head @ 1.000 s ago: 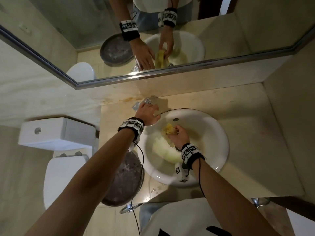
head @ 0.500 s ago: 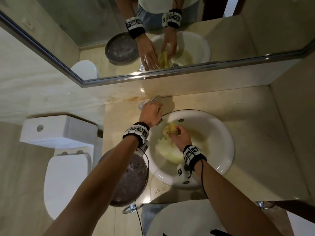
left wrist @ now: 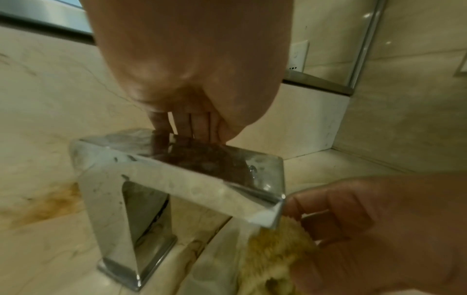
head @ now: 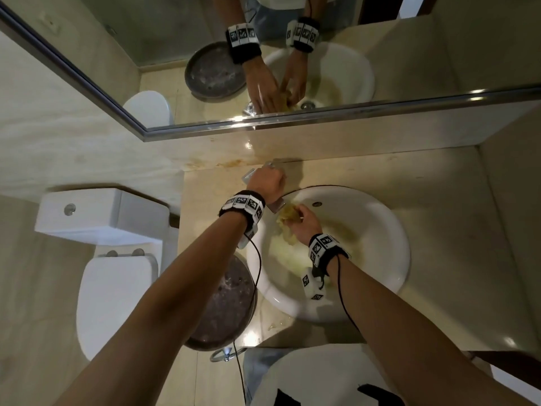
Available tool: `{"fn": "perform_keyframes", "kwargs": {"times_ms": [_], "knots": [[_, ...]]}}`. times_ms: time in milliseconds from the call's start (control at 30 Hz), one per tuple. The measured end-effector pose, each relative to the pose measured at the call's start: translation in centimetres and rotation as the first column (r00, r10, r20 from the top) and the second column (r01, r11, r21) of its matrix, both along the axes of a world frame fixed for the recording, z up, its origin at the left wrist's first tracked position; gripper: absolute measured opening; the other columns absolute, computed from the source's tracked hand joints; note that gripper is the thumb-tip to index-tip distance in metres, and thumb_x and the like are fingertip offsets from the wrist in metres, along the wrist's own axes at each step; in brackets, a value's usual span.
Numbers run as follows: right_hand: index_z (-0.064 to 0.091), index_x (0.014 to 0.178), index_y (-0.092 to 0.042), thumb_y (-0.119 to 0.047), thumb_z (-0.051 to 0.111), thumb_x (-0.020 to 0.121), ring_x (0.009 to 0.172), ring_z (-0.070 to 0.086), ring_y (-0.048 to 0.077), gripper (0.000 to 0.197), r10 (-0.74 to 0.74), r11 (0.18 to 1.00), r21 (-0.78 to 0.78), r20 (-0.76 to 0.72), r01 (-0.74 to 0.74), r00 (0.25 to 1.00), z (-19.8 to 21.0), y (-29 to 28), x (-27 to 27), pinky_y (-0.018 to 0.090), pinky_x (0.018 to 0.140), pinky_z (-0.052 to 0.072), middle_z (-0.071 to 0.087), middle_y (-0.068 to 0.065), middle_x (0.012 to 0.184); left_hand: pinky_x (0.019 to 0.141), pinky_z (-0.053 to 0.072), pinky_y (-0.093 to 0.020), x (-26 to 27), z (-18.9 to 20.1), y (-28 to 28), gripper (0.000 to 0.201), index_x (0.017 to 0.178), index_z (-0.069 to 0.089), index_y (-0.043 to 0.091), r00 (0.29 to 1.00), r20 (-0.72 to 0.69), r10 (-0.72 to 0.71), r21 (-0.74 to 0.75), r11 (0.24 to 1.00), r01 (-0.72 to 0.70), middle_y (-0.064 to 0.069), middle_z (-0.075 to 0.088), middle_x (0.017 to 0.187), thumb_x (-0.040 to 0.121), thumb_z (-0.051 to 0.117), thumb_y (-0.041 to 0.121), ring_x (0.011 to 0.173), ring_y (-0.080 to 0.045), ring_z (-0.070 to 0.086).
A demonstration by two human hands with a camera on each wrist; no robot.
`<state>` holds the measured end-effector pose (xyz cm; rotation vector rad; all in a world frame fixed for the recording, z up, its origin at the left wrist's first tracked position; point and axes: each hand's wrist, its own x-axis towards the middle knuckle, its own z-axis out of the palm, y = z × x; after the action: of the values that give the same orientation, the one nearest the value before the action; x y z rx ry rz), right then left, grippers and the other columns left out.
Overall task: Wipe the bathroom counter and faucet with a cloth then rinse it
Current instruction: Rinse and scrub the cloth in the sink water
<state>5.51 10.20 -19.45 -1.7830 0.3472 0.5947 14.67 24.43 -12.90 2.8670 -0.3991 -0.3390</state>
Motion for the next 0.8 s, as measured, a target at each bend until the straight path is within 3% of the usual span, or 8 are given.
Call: {"fn": "perform_keyframes", "kwargs": {"times_ms": [100, 267, 367, 467, 567, 633, 733, 800], "knots": [[0.06, 0.099, -0.015, -0.017, 0.071, 0.087, 0.092, 0.062, 0.022, 0.016, 0.049, 0.997, -0.052, 0.02, -0.048, 0.999, -0.6, 0.0, 0.5, 0.03, 0.081, 0.049, 0.067, 0.001, 0.1, 0.064, 0.041, -0.034, 1.1, -0.3, 0.0, 0.029, 0.094, 0.069, 0.006, 0.999, -0.033, 0.02, -0.035, 0.999, -0.021, -0.014, 0.069, 0.091, 0.1, 0.043, 0.018, 0.083, -0.033, 0.063], [0.059, 0.1, -0.019, -0.024, 0.072, 0.087, 0.091, 0.061, 0.02, 0.019, 0.103, 0.989, -0.107, 0.005, -0.102, 0.995, -1.9, -0.3, 0.4, 0.033, 0.084, 0.051, 0.066, -0.001, 0.1, 0.079, 0.046, -0.038, 0.6, -0.9, 0.4, 0.03, 0.115, 0.067, 0.012, 0.997, -0.056, 0.053, -0.054, 0.997, -0.056, -0.014, 0.066, 0.115, 0.098, 0.043, 0.018, 0.097, -0.035, 0.063], [0.057, 0.096, -0.021, -0.024, 0.073, 0.086, 0.089, 0.058, 0.019, 0.019, 0.11, 0.983, -0.148, -0.019, -0.112, 0.994, -2.9, -0.7, 0.1, 0.03, 0.079, 0.046, 0.063, -0.002, 0.098, 0.094, 0.046, -0.04, -2.2, -0.7, 0.1, 0.032, 0.119, 0.066, 0.011, 0.992, 0.106, 0.068, -0.123, 0.991, -0.055, -0.008, 0.065, 0.121, 0.092, 0.047, 0.01, 0.109, -0.027, 0.059], [0.057, 0.104, -0.017, -0.024, 0.077, 0.081, 0.099, 0.059, 0.024, 0.031, 0.144, 0.952, -0.254, -0.125, -0.172, 0.982, -4.3, -1.2, 0.2, 0.034, 0.084, 0.049, 0.06, 0.002, 0.105, 0.079, 0.048, -0.029, -7.0, -0.2, -0.8, 0.023, 0.11, 0.062, 0.01, 0.961, 0.233, 0.149, -0.257, 0.962, -0.086, -0.004, 0.063, 0.103, 0.093, 0.048, 0.008, 0.09, -0.016, 0.054], [0.049, 0.133, -0.007, -0.024, 0.084, 0.075, 0.108, 0.062, 0.029, 0.07, 0.181, 0.916, -0.299, -0.29, -0.268, 0.94, -5.2, -2.1, 0.8, 0.033, 0.079, 0.05, 0.059, 0.01, 0.124, 0.064, 0.044, -0.025, -11.9, -1.4, -0.7, 0.02, 0.11, 0.059, 0.014, 0.987, 0.094, 0.128, -0.301, 0.949, -0.094, -0.003, 0.065, 0.096, 0.1, 0.042, 0.017, 0.075, -0.016, 0.057], [0.048, 0.131, -0.006, -0.023, 0.08, 0.077, 0.096, 0.061, 0.026, 0.064, 0.201, 0.91, -0.279, -0.35, -0.307, 0.915, -5.2, -2.6, 1.0, 0.029, 0.067, 0.047, 0.059, 0.013, 0.121, 0.061, 0.05, -0.031, -14.1, -3.0, 0.1, 0.022, 0.114, 0.057, 0.018, 0.993, -0.025, 0.111, -0.243, 0.963, -0.114, -0.006, 0.069, 0.099, 0.098, 0.043, 0.022, 0.074, -0.026, 0.064], [0.04, 0.115, -0.022, -0.02, 0.07, 0.083, 0.079, 0.054, 0.019, 0.044, 0.241, 0.911, -0.233, -0.373, -0.341, 0.896, -5.2, -3.0, 0.8, 0.026, 0.056, 0.04, 0.053, 0.003, 0.099, 0.071, 0.052, -0.036, -15.4, -4.7, 0.7, 0.029, 0.124, 0.053, 0.023, 0.959, -0.229, 0.169, -0.134, 0.97, -0.203, -0.005, 0.068, 0.111, 0.095, 0.046, 0.021, 0.09, -0.03, 0.066], [0.052, 0.118, -0.02, -0.021, 0.071, 0.085, 0.083, 0.059, 0.02, 0.038, 0.281, 0.933, -0.131, -0.316, -0.335, 0.906, -4.7, -3.0, 0.6, 0.026, 0.057, 0.044, 0.058, 0.003, 0.101, 0.079, 0.05, -0.038, -15.1, -5.4, 0.4, 0.039, 0.133, 0.046, 0.017, 0.919, -0.342, 0.196, -0.103, 0.964, -0.244, -0.008, 0.063, 0.122, 0.095, 0.05, 0.021, 0.102, -0.032, 0.062]]}}
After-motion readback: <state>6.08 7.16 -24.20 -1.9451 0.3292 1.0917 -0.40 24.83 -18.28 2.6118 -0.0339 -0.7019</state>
